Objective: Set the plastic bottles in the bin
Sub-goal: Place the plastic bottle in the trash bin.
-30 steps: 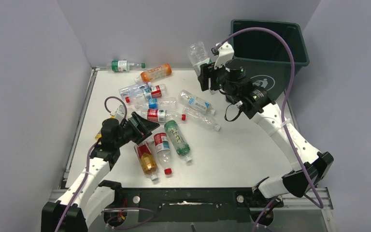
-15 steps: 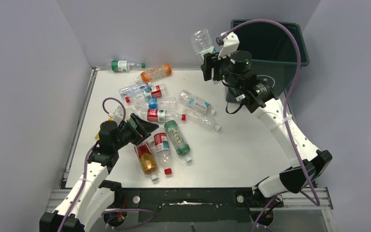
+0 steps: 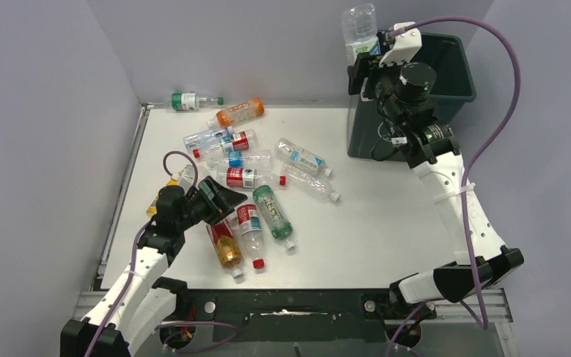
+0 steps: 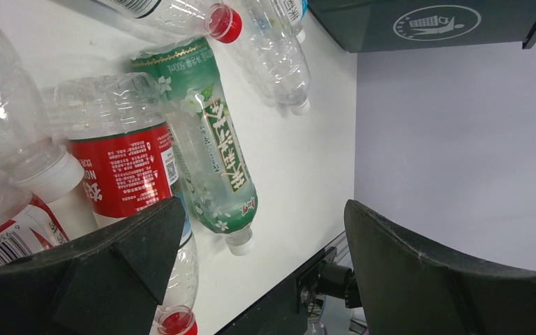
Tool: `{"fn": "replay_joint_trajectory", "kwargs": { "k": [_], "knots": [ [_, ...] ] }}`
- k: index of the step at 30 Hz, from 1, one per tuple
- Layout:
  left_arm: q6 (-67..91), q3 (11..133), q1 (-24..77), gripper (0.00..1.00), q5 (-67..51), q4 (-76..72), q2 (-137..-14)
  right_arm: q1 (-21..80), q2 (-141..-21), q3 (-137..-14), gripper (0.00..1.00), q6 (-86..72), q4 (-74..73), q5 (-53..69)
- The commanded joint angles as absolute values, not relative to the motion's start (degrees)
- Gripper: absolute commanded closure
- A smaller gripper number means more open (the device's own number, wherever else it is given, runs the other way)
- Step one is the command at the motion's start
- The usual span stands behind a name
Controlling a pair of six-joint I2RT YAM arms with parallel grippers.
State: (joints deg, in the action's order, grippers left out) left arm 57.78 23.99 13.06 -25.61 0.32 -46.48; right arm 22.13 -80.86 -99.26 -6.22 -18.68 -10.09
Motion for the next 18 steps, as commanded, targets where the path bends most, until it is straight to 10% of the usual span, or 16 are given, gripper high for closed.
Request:
{"fn": "replay_joint_trajectory", "kwargs": {
  "k": [1,18],
  "knots": [
    [56.51,23.96,13.55,0.14,-25.72,-2.53,-46.93,17.98,-79.74,-101.63,0.38,-6.34,-12.22,-9.91],
    [56.34,24.52,14.32,0.14,-25.13,-3.29,-49.54,-5.12,-103.93,-122.3,0.33,-17.4,-10.54,2.75]
  ]
}}
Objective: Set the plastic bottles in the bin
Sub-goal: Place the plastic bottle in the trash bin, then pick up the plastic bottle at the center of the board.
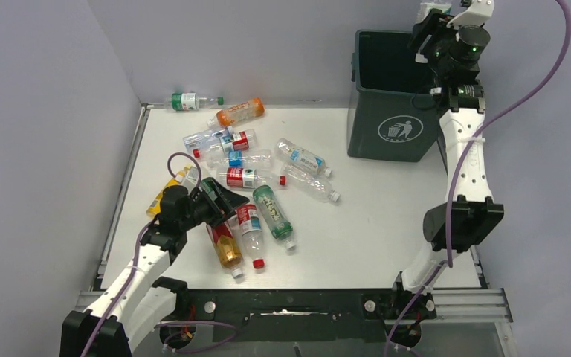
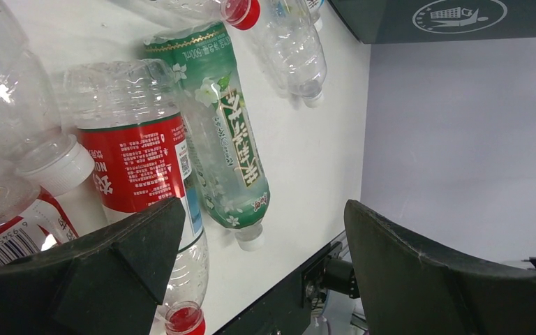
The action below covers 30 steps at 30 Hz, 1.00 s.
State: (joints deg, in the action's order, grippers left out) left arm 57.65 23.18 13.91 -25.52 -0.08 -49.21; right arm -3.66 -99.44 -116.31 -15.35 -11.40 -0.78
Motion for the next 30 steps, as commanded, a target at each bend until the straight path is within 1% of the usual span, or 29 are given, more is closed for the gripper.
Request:
{"fn": "replay_joint_trajectory", "kwargs": {
  "k": [1,4,6,7,9,11,18,26,30],
  "knots": [
    [56.34,24.52,14.33,0.14,-25.09,-3.44,-49.77,-5.56,-105.44,-123.51,0.3,-17.61,-11.17,2.96],
    [56.26,24.73,14.48,0.14,-25.19,-3.8,-50.82,-6.63,-109.3,-126.47,0.19,-17.89,-13.31,3.44],
    [56.04,25.09,14.53,0.14,-25.2,-3.93,-51.52,-7.35,-111.66,-128.97,0.07,-18.31,-15.45,4.28],
    [55.97,25.32,14.54,0.14,-25.22,-3.83,-51.84,-7.59,-112.33,-130.01,0.04,-18.48,-16.49,4.81],
    [55.66,25.92,14.65,0.14,-25.22,-3.5,-52.27,-7.76,-111.96,-129.78,0.0,-18.42,-17.16,5.2],
    [55.32,26.45,14.75,0.14,-25.03,-3.07,-52.57,-7.55,-109.96,-127.74,0.02,-18.27,-16.58,5.55],
    [54.61,28.1,14.85,0.14,-24.72,-1.89,-53.26,-2.5,-99.14,-120.83,0.02,-13.96,-17.87,4.51],
    [51.97,31.2,14.81,0.14,-24.74,2.45,-52.62,8.52,-85.83,-104.08,0.02,-12.64,-17.81,4.23],
    [51.47,31.55,14.84,0.14,-24.92,2.89,-51.7,16.87,-81.74,-96.75,0.02,-12.84,-19.72,3.32]
  ]
}}
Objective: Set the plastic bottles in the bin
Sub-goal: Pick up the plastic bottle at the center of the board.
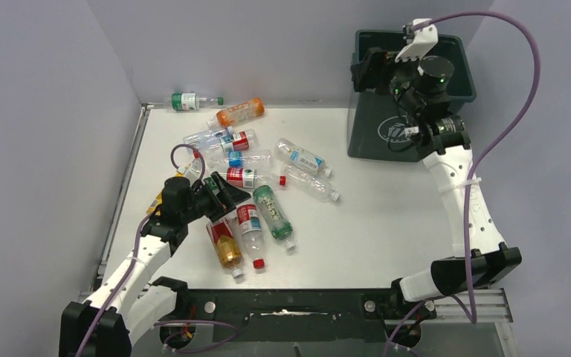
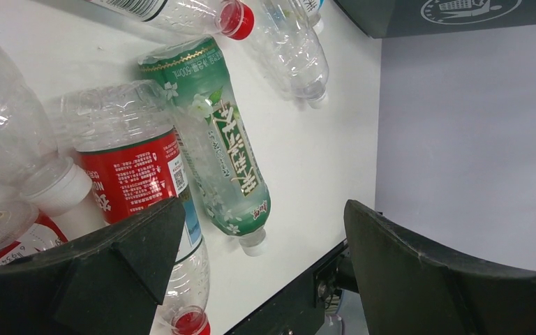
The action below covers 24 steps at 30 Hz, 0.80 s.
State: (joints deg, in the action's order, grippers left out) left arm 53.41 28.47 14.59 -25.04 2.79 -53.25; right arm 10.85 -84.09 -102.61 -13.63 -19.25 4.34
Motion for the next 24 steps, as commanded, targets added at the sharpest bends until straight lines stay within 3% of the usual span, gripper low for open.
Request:
{"fn": "replay_joint_trajectory", "kwargs": {
  "k": [1,11,17,24],
  "knots": [
    [51.3,31.59,14.84,0.14,-24.96,3.04,-51.42,19.35,-81.01,-94.99,0.02,-12.76,-20.31,2.43],
    [49.91,29.51,14.85,0.14,-25.23,5.42,-45.74,38.77,-78.41,-77.96,0.02,-18.3,-24.67,-3.75],
    [49.49,28.36,14.81,0.14,-26.6,5.27,-43.55,40.54,-78.24,-71.66,0.02,-24.55,-23.4,-2.62],
    [49.22,28.7,14.79,0.14,-26.63,8.16,-37.57,41.1,-81.17,-72.76,0.02,-27.99,-25.61,-2.57]
  ]
}}
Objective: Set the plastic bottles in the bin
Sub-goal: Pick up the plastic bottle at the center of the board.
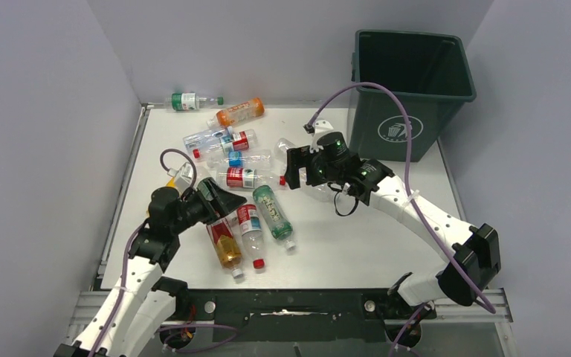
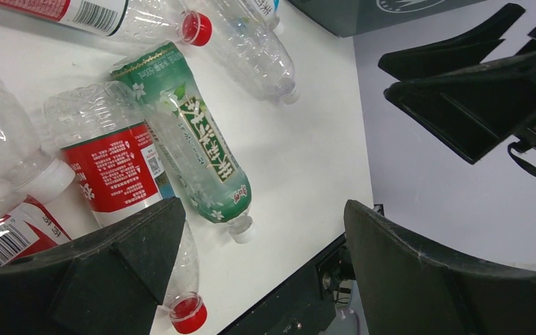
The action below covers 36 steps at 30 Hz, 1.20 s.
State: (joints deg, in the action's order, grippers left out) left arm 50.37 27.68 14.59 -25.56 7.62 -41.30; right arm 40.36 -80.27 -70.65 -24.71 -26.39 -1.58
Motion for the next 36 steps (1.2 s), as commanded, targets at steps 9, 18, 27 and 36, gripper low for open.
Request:
{"fn": "replay_joint_trajectory", "kwargs": {
  "k": [9,18,27,36],
  "knots": [
    [47.35,31.83,14.77,0.14,-26.15,15.08,-34.85,41.22,-82.35,-79.41,0.02,-31.67,-30.87,-4.18],
    [48.24,37.3,14.76,0.14,-23.7,20.27,-38.95,41.13,-86.71,-86.21,0.02,-32.17,-37.29,-0.95],
    [44.95,36.81,14.59,0.14,-23.65,19.05,-38.74,40.3,-86.41,-84.45,0.02,-36.52,-38.39,-3.22],
    [45.61,33.92,14.43,0.14,-29.41,16.95,-38.44,39.97,-92.22,-90.34,0.02,-42.05,-40.22,-5.83]
  ]
}}
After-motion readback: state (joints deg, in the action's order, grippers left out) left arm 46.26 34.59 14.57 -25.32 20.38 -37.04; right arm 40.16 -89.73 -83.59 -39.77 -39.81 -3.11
